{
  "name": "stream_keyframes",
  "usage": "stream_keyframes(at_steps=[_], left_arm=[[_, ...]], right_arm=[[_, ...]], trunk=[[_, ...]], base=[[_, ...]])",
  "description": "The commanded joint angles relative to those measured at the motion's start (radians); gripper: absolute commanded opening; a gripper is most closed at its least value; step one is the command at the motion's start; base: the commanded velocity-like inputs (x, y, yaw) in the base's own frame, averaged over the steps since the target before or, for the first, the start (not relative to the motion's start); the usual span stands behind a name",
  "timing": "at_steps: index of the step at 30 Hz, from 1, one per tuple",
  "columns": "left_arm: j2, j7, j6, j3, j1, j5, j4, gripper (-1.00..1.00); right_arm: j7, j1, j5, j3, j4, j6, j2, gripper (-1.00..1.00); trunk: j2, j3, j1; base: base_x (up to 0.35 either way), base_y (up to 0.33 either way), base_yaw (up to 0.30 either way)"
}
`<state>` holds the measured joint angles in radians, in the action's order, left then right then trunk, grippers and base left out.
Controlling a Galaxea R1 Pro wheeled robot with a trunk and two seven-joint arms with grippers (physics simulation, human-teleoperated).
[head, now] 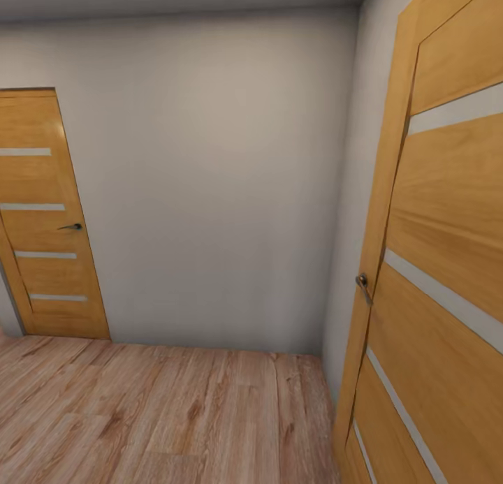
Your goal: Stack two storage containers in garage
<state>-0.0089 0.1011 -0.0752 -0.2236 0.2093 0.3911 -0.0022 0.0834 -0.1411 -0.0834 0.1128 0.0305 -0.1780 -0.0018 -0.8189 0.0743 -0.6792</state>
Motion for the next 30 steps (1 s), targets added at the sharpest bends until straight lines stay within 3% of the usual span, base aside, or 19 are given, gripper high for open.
stream_keyframes(at_steps=[1,30], left_arm=[[0.000,0.003,-0.003,-0.008,0.001,0.008,0.001,1.00],[0.000,0.003,0.006,-0.008,0.001,0.008,0.001,1.00]], right_arm=[[0.001,-0.002,-0.009,0.008,0.003,-0.006,0.000,1.00],[0.001,-0.002,-0.007,0.008,0.003,-0.006,-0.001,1.00]], trunk=[[-0.001,0.002,-0.001],[-0.001,0.002,-0.001]], base=[[0.320,0.000,0.000],[0.321,0.000,0.000]])
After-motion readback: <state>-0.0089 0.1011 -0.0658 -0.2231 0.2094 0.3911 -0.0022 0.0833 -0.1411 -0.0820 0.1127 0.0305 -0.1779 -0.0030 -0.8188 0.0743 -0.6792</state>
